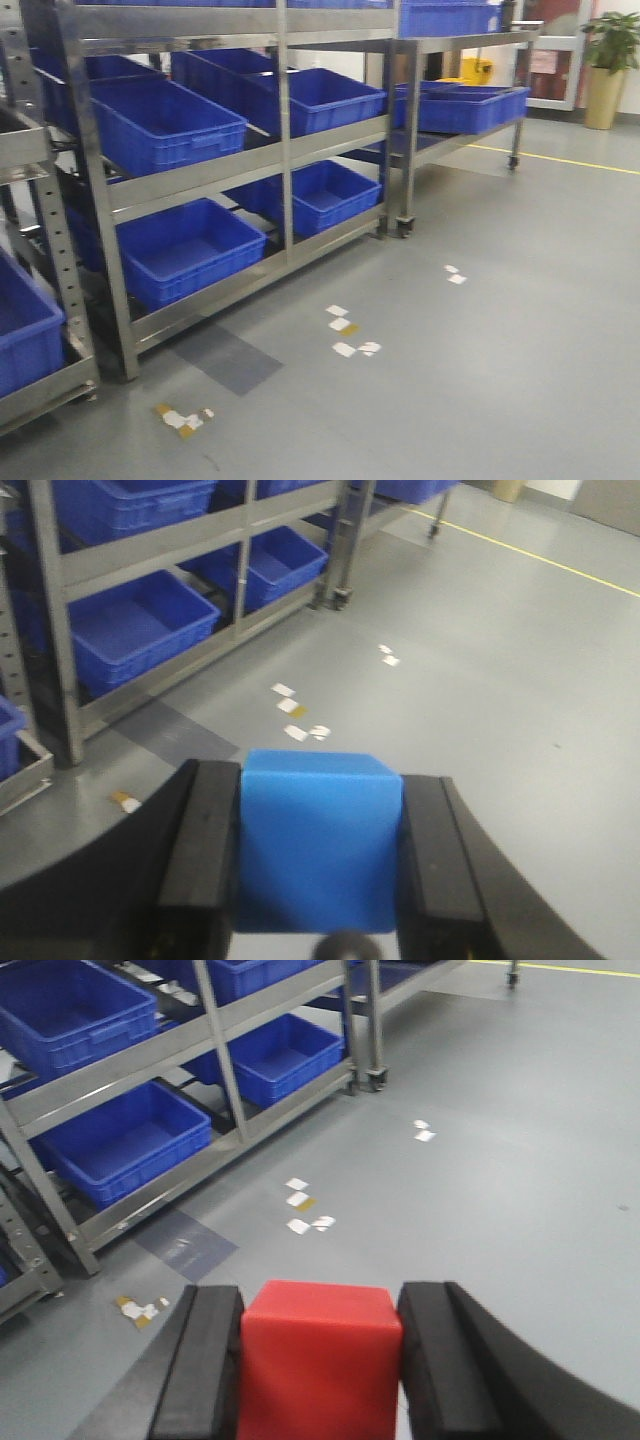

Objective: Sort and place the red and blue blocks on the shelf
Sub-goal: 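Turn the base toward the shelf of blue bins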

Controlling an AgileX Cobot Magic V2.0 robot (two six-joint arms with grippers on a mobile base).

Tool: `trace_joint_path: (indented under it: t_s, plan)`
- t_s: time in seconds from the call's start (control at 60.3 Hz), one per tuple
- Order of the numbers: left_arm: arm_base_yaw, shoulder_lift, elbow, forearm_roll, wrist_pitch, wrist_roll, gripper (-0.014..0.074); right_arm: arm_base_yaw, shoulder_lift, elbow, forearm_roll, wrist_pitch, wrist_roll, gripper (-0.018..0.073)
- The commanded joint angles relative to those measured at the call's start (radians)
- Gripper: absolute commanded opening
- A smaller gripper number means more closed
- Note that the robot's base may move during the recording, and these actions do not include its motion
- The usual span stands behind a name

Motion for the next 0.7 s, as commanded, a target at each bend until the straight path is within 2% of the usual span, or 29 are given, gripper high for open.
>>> trace_joint_path:
  t_s: [0.0,0.68]
  plan:
    - [-0.001,0.001,-0.029,0.001,-0.093,0.003,0.0122,-0.008,0.003,-0.028,-0.012,-0.090,-0.001,0.0051]
    - [-0.001,0.001,-0.029,0.001,-0.093,0.003,0.0122,-0.008,0.003,-0.028,-0.012,-0.090,-0.001,0.0051]
